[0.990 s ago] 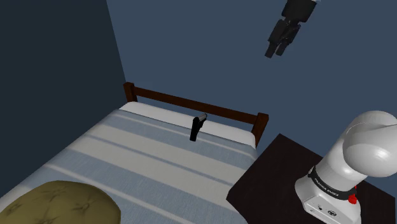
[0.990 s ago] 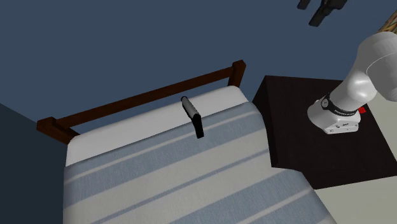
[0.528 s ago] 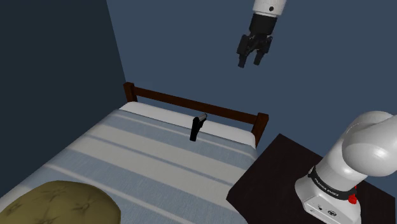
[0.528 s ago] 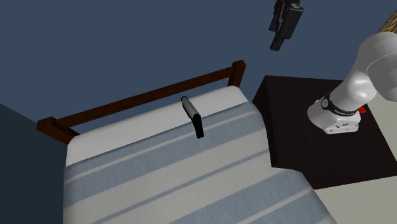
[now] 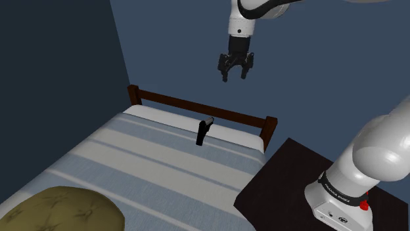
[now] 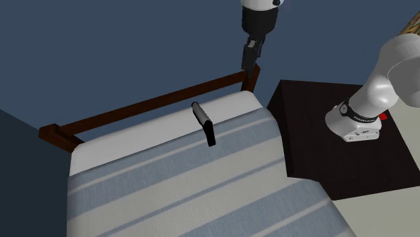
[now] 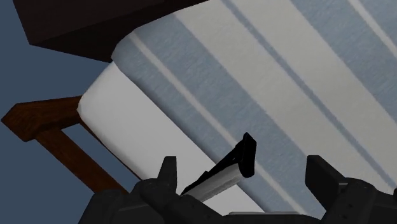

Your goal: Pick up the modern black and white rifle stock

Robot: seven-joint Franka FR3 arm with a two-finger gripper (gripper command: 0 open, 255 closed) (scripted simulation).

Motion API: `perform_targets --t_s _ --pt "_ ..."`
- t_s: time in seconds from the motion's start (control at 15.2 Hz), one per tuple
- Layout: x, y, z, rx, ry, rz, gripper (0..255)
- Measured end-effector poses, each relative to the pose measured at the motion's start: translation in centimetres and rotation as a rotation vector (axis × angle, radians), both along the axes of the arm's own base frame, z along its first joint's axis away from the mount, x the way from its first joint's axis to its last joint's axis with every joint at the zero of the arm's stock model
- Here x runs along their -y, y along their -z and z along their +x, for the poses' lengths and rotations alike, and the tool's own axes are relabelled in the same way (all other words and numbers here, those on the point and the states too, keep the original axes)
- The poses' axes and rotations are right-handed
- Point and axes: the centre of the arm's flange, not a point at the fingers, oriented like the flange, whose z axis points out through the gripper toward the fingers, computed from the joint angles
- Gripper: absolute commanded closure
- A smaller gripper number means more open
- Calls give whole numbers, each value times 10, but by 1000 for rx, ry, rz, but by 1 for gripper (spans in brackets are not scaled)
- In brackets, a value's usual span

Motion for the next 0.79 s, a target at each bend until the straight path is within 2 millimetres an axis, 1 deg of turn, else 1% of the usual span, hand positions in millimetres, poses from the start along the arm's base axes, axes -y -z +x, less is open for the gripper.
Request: perform_targets --t_s 0.2,0.33,0.4,0.46,0.59,0.79 --pt "-6 35 33 -51 59 -11 0" --pt "-5 54 51 -85 99 -18 0" --pt "-7 66 59 -102 118 -22 0" --pt "-5 77 73 -119 138 -25 0" --pt "-3 100 94 -153 177 -32 0" --pt "-1 137 119 -204 236 -43 0"
